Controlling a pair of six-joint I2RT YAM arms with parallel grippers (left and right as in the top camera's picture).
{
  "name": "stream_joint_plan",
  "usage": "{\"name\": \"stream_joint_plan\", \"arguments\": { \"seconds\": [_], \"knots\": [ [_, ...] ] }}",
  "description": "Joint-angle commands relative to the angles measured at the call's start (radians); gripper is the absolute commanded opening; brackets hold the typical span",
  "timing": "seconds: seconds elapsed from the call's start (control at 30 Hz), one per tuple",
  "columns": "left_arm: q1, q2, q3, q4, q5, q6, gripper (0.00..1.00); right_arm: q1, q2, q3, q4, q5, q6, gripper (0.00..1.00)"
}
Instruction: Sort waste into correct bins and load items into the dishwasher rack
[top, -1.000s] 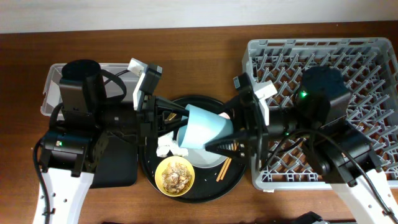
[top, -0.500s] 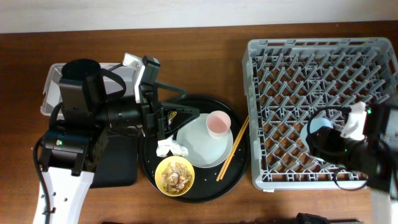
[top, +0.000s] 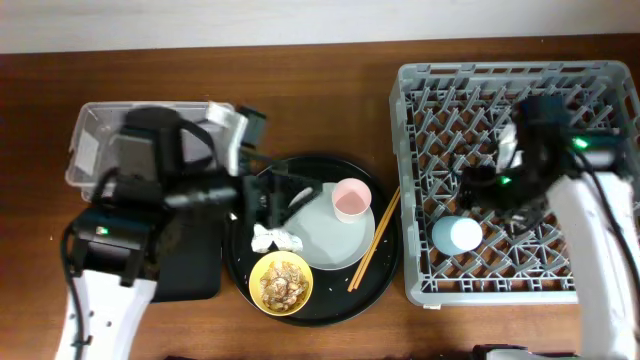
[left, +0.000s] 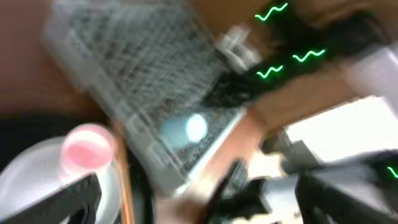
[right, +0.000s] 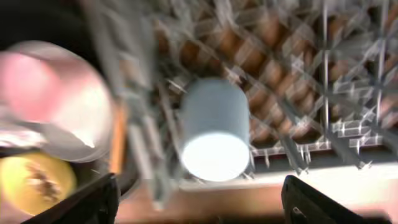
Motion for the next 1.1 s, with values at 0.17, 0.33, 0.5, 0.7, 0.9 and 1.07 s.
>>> {"name": "stream_joint_plan", "arguments": {
  "seconds": [0.17, 0.33, 0.5, 0.7, 0.9, 1.07],
  "knots": [
    [-0.432, 0.407, -0.078, 0.084, -0.877, 0.055, 0.91, 0.000, -0.270, 0.094, -0.002, -0.103, -0.031, 0.82],
    [-0.437, 0.637, -0.078, 0.247, -0.976, 0.052, 0.65, 0.000, -0.259, 0.077, -0.053, -0.103, -0.032, 0.82],
    [-0.430, 0.638, -0.010, 0.180, -0.970, -0.006, 0.01, 0.000, -0.259, 0.074, -0.058, -0.091, -0.040, 0.82],
    [-0.158, 0.304, 0.185, -0.089, -0.323, 0.028, 0.01, 0.000, -0.259, 0.074, -0.026, -0.470, -0.316, 0.77],
    [-0.025, 0.183, 0.185, 0.102, 0.509, 0.097, 0.01, 0.098, -0.259, 0.074, 0.194, -1.177, -0.496, 0.90],
    [-0.089, 0.183, 0.185, 0.109, 0.494, 0.097, 0.01, 0.222, -0.259, 0.074, 0.522, -1.220, -0.257, 0.89]
  ]
}}
